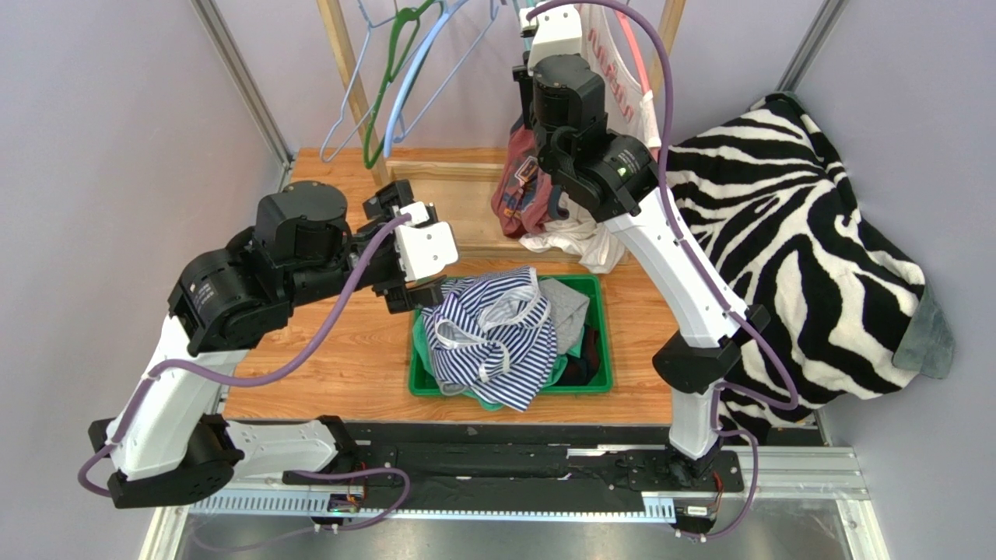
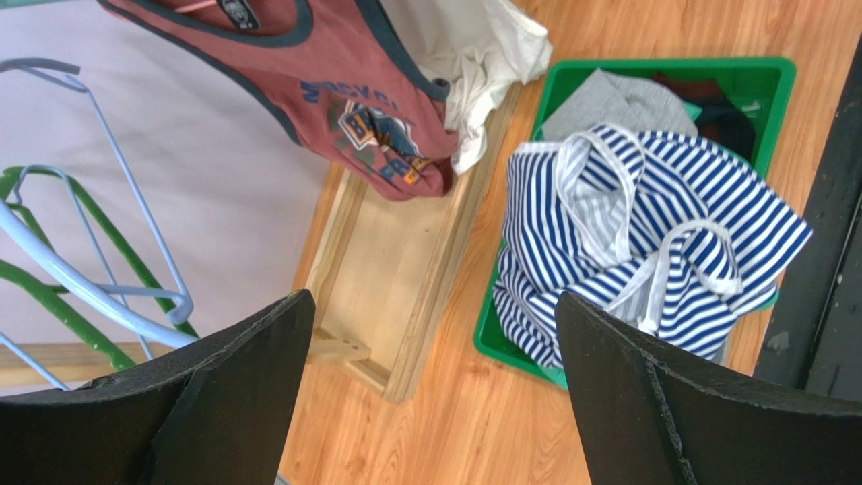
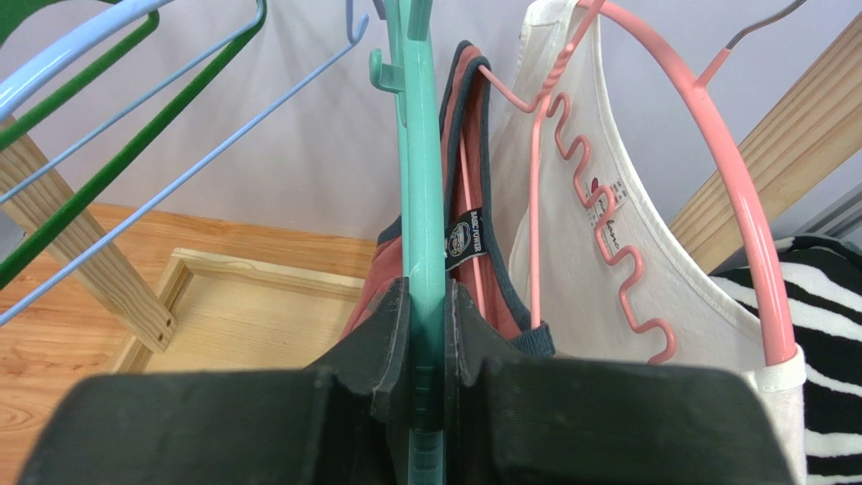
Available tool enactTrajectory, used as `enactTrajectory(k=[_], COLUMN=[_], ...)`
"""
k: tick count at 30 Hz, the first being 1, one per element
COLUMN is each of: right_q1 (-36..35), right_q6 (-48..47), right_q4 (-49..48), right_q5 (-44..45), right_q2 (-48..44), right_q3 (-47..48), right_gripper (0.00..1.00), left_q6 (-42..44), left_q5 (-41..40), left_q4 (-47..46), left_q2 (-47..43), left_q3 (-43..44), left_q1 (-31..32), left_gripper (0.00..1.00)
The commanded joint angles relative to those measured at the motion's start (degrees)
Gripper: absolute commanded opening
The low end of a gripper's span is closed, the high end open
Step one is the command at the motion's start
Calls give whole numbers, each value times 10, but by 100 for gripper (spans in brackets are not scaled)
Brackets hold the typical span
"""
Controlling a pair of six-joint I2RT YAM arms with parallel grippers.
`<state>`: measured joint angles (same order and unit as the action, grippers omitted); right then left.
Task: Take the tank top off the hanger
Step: Place the hanger at the clothesline, then pick up the hanger from the clothesline.
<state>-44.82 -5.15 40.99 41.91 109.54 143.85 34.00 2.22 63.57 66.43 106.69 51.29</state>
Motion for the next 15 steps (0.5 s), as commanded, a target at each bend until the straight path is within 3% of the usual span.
enactTrajectory(k=[1, 15], right_q1=[9, 48], right_q6=[-25, -10], right_q4=[-64, -86], right_q5=[-5, -59], right_q2=[16, 79], right_q3=[34, 50], right_gripper=[0, 0], left_q6=[24, 42], left_q5=[-20, -45], left_q4=[34, 50], left_q2=[4, -18], left_q3=[6, 5], left_q1=[1, 0], left_gripper=[97, 98])
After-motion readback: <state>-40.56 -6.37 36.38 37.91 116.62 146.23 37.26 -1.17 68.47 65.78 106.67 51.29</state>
